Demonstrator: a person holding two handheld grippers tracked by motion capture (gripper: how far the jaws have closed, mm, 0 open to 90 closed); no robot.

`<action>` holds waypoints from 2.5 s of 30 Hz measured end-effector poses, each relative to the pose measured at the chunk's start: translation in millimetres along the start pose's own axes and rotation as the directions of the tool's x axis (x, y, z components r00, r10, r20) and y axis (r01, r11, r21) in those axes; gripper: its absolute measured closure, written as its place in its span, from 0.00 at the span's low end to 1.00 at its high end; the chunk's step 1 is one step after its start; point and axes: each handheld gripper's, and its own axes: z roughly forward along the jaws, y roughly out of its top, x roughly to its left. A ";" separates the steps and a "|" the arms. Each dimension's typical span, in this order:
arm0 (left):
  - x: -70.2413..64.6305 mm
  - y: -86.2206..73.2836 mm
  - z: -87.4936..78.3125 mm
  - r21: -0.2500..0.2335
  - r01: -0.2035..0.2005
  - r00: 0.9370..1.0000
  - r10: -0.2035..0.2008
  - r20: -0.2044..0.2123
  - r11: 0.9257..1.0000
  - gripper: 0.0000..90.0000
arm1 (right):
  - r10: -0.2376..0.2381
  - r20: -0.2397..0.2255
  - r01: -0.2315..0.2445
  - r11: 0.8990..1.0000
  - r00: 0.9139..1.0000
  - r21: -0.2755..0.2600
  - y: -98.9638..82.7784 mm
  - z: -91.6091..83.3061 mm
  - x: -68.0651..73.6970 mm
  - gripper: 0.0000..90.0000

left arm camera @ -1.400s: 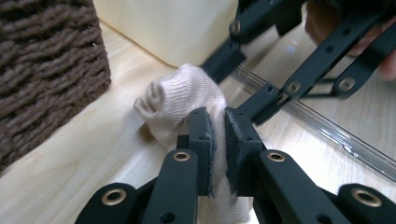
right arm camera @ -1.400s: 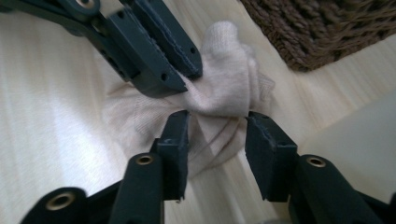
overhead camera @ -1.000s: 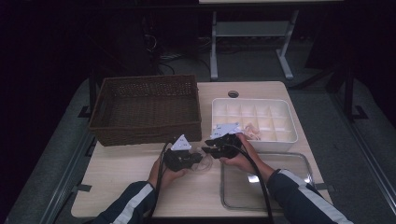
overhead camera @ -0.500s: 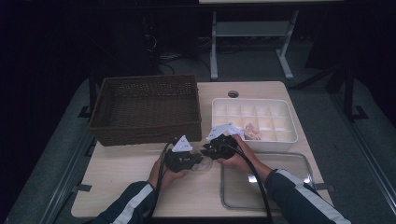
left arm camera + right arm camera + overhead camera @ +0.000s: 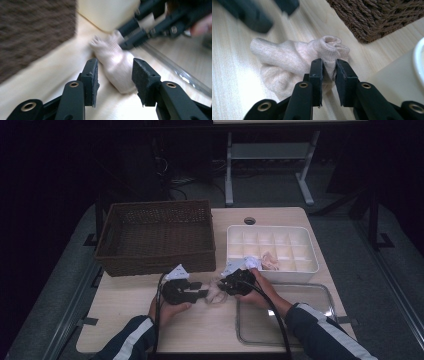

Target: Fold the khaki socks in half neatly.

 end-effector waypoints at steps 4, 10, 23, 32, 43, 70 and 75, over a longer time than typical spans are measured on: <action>-12.8 2.8 18.8 0.035 -0.038 0.999 0.039 -0.023 0.999 0.54 | -0.009 0.008 0.009 1.000 1.000 0.001 -1.1 -0.4 0.4 0.86; -21.2 5.5 33.8 0.061 -0.075 0.992 0.080 -0.093 0.995 0.42 | -0.006 0.022 0.006 1.000 1.000 0.009 -2.3 0.0 4.0 0.91; -21.2 9.1 49.9 0.102 -0.036 0.992 0.048 -0.117 0.994 0.31 | -0.010 0.033 0.008 0.999 0.999 0.043 -7.2 -0.3 1.4 0.93; -21.9 9.3 44.5 0.098 -0.060 0.998 0.062 -0.021 0.993 0.64 | 0.002 0.030 -0.002 1.000 1.000 0.013 -8.4 -13.7 -1.0 0.83; -30.8 5.1 32.3 0.138 -0.094 0.995 0.099 -0.032 0.986 0.71 | 0.006 -0.089 -0.012 0.997 0.996 -0.070 -4.6 -34.1 10.1 0.52; -25.4 -13.6 11.8 0.096 -0.222 0.974 0.217 0.059 0.970 0.52 | -0.043 -0.401 0.034 0.999 0.915 -0.030 -5.5 6.0 -0.1 0.77; -20.4 -13.3 1.3 0.110 -0.212 0.977 0.208 0.047 0.971 0.33 | -0.066 -0.374 0.060 0.998 0.925 -0.027 -6.8 1.5 2.9 0.80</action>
